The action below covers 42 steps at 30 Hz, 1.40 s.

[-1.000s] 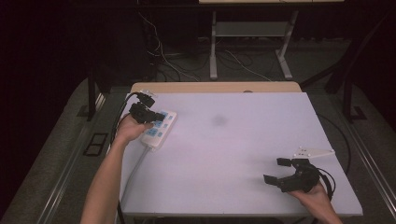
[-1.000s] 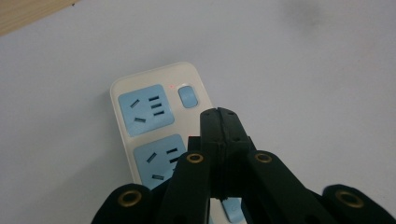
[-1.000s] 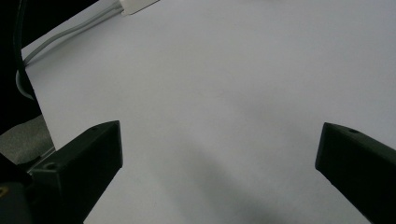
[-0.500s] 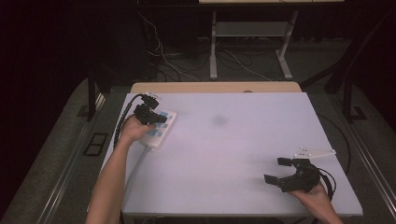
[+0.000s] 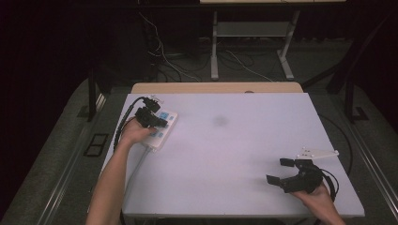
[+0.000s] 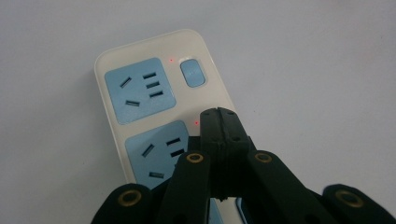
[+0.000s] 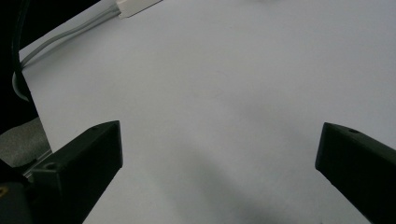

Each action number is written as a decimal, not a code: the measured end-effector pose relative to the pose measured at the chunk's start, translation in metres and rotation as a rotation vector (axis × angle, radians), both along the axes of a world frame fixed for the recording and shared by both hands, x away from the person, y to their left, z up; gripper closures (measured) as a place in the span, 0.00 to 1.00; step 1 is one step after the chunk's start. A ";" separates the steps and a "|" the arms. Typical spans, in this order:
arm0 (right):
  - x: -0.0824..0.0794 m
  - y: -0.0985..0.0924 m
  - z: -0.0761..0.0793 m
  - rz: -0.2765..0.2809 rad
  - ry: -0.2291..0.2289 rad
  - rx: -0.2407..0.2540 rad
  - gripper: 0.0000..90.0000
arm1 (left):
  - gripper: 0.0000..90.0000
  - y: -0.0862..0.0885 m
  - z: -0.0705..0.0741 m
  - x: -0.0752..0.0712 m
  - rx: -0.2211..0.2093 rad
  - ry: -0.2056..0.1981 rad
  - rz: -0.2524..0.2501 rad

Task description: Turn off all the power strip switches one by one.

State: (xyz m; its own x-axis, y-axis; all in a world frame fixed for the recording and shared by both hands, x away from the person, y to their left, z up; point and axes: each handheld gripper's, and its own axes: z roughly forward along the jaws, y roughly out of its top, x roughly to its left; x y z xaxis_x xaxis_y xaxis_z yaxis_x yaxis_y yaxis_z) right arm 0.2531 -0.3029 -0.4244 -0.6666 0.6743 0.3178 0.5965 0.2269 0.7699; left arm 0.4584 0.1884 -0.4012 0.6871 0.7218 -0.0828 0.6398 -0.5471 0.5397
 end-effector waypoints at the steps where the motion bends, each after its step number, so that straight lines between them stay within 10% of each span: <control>1: 0.000 0.000 0.000 0.000 0.000 0.001 0.01 | 1.00 0.000 0.000 0.000 -0.003 0.000 0.005; 24: -0.001 0.000 0.000 0.003 -0.005 -0.002 0.01 | 1.00 -0.002 -0.003 0.002 -0.034 0.011 0.023; 42: -0.002 0.000 0.001 0.006 -0.013 -0.003 0.01 | 1.00 0.010 -0.010 0.004 -0.158 0.073 0.102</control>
